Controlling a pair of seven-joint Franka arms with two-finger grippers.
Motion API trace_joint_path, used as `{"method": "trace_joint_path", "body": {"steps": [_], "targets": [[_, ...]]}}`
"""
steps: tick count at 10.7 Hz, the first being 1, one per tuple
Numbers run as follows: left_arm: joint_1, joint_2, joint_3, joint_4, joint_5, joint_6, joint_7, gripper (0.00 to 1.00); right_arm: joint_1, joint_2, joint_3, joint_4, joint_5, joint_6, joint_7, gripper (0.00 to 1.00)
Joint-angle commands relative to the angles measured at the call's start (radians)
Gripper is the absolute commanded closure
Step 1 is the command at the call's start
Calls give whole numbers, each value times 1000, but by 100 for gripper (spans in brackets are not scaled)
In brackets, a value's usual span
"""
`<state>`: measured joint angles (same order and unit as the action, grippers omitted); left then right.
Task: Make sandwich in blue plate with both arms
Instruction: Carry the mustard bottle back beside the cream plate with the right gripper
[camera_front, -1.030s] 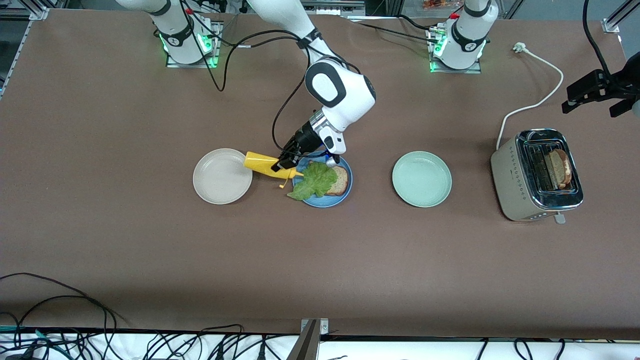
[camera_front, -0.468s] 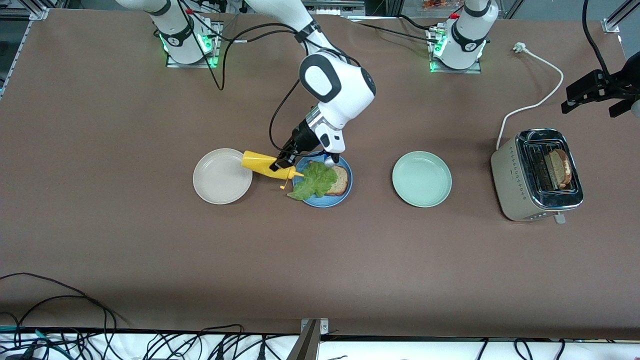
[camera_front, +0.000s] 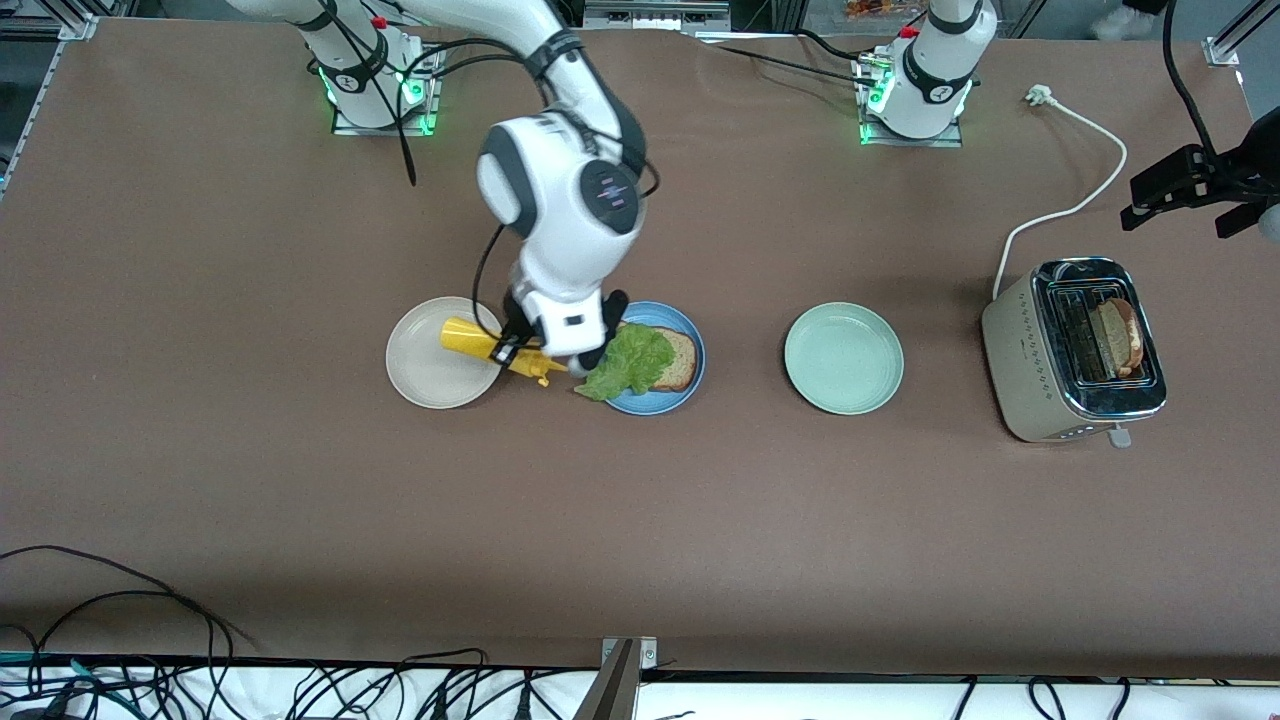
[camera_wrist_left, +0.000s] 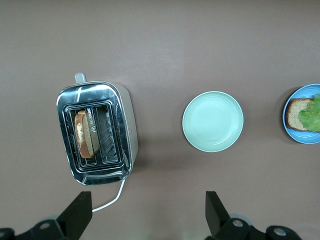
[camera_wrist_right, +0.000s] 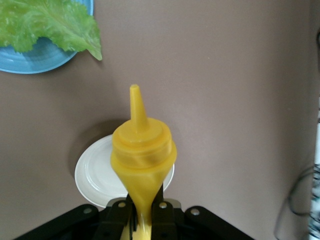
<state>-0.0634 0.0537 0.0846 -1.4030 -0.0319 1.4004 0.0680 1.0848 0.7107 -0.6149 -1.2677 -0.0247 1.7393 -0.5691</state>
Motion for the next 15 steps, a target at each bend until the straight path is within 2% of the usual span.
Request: {"method": "trace_joint_path", "body": {"steps": [1,3,5,9,12,15], "targets": [[31,6,-3,-1,35,-6,12,0,-164,-65,14,-5,306,3,-211,88],[54,9,-3,-34,49,31,18,0,-280,-73,14,-5,492,-10,-418,88],[74,11,-3,-100,64,103,45,0,-359,-74,14,-5,580,-24,-546,88],[125,41,-5,-252,64,282,75,0,-531,-73,21,-5,816,-167,-834,88],[152,127,-3,-263,64,316,81,1,-629,-65,24,-16,897,-272,-1038,88],[178,181,-2,-332,66,436,81,2,-722,-39,26,-24,974,-368,-1233,88]]}}
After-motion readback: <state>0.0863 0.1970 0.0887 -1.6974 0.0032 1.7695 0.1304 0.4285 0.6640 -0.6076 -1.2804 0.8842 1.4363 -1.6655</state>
